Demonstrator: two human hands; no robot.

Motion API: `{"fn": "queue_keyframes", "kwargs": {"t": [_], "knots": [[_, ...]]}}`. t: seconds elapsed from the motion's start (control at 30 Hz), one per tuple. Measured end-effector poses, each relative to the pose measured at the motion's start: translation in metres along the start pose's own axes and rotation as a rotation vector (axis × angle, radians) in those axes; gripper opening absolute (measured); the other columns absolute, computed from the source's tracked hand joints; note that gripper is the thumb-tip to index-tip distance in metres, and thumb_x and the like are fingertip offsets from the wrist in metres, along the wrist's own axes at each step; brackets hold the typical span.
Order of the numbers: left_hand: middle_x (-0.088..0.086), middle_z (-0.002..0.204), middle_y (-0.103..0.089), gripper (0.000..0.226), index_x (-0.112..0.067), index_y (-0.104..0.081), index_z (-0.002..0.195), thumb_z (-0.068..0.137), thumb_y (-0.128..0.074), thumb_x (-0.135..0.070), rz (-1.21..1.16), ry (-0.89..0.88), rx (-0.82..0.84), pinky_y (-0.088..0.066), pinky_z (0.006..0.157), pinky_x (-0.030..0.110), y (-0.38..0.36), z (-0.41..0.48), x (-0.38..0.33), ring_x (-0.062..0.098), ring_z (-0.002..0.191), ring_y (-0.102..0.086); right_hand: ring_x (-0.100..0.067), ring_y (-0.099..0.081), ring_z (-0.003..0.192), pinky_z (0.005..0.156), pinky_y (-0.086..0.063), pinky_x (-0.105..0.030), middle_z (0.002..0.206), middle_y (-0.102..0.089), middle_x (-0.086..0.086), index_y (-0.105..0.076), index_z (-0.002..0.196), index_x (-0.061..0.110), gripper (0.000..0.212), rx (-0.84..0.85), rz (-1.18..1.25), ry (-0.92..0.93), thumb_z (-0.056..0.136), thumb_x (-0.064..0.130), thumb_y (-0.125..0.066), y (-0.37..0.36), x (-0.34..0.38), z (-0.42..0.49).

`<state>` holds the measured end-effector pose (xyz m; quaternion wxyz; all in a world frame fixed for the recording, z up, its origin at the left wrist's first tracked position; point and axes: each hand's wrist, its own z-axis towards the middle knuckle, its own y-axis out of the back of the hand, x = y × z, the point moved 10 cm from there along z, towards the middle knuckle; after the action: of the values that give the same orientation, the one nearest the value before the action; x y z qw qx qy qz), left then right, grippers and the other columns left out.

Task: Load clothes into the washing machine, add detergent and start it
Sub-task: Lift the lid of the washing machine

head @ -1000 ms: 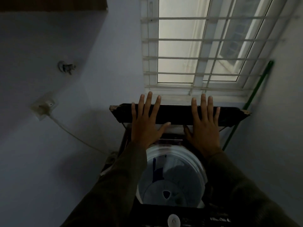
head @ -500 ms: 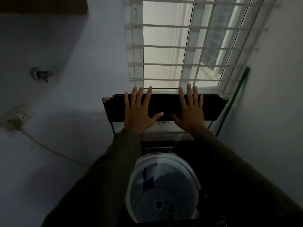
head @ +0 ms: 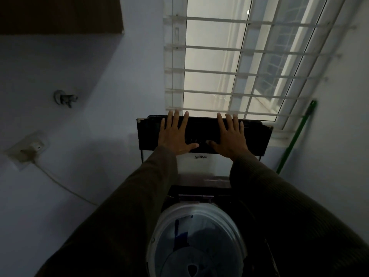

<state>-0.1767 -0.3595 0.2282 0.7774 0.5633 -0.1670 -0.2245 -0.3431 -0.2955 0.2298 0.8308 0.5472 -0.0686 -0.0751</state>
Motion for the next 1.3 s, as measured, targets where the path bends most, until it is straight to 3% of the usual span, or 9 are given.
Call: {"fn": "queue_keyframes", "kwargs": {"t": [0.2,0.5,0.7,0.9,1.13,1.3], "knots": [[0.011,0.163,0.02,0.116,-0.019,0.009,0.157,0.078,-0.053,-0.078,-0.072,0.014,0.076,-0.005,0.12,0.053,-0.017,0.012,0.004,0.033,0.149,0.018,-0.036,0.007,0.15,0.121,-0.002,-0.054,0.163,-0.002,-0.016,0.002,0.157,0.02,0.103,0.039,0.024,0.007,0.084,0.064,-0.057,-0.014,-0.006,0.018],[0.011,0.162,0.02,0.117,-0.019,0.011,0.156,0.078,-0.051,-0.079,-0.071,0.032,0.078,-0.001,0.12,0.052,-0.04,0.035,0.011,0.033,0.149,0.018,-0.036,0.01,0.15,0.121,0.0,-0.054,0.163,0.001,-0.016,0.006,0.156,0.02,0.106,0.084,0.022,-0.007,0.084,0.067,-0.055,-0.036,-0.011,0.046],[0.01,0.163,0.02,0.114,-0.02,0.011,0.156,0.079,-0.051,-0.078,-0.083,0.018,0.087,0.0,0.12,0.051,-0.049,0.047,0.016,0.032,0.15,0.017,-0.033,0.017,0.149,0.119,0.004,-0.054,0.164,0.011,-0.013,0.01,0.156,0.022,0.105,0.14,0.013,-0.041,0.084,0.074,-0.046,-0.049,-0.013,0.054],[0.009,0.164,0.016,0.113,-0.02,0.008,0.157,0.08,-0.053,-0.076,-0.107,0.011,0.123,-0.003,0.121,0.051,-0.053,0.054,0.019,0.03,0.151,0.014,-0.032,0.023,0.147,0.119,-0.001,-0.056,0.162,0.022,-0.01,0.011,0.155,0.022,0.107,0.211,0.06,-0.075,0.084,0.073,-0.05,-0.064,-0.013,0.055],[0.01,0.162,0.021,0.115,-0.02,0.015,0.155,0.08,-0.051,-0.077,-0.097,-0.003,0.089,0.001,0.121,0.054,-0.059,0.047,0.02,0.031,0.149,0.019,-0.034,0.024,0.147,0.12,-0.002,-0.056,0.161,0.024,-0.009,0.016,0.154,0.022,0.109,0.187,0.053,-0.085,0.084,0.074,-0.048,-0.067,-0.011,0.049],[0.012,0.164,0.013,0.095,-0.015,0.004,0.157,0.092,-0.037,-0.07,-0.077,0.01,-0.015,-0.001,0.122,0.053,-0.058,0.023,0.012,0.031,0.151,0.012,-0.034,0.015,0.149,0.122,-0.006,-0.053,0.164,0.014,-0.01,0.007,0.156,0.019,0.1,0.112,0.051,-0.084,0.088,0.068,-0.048,-0.063,-0.009,0.027]]}}
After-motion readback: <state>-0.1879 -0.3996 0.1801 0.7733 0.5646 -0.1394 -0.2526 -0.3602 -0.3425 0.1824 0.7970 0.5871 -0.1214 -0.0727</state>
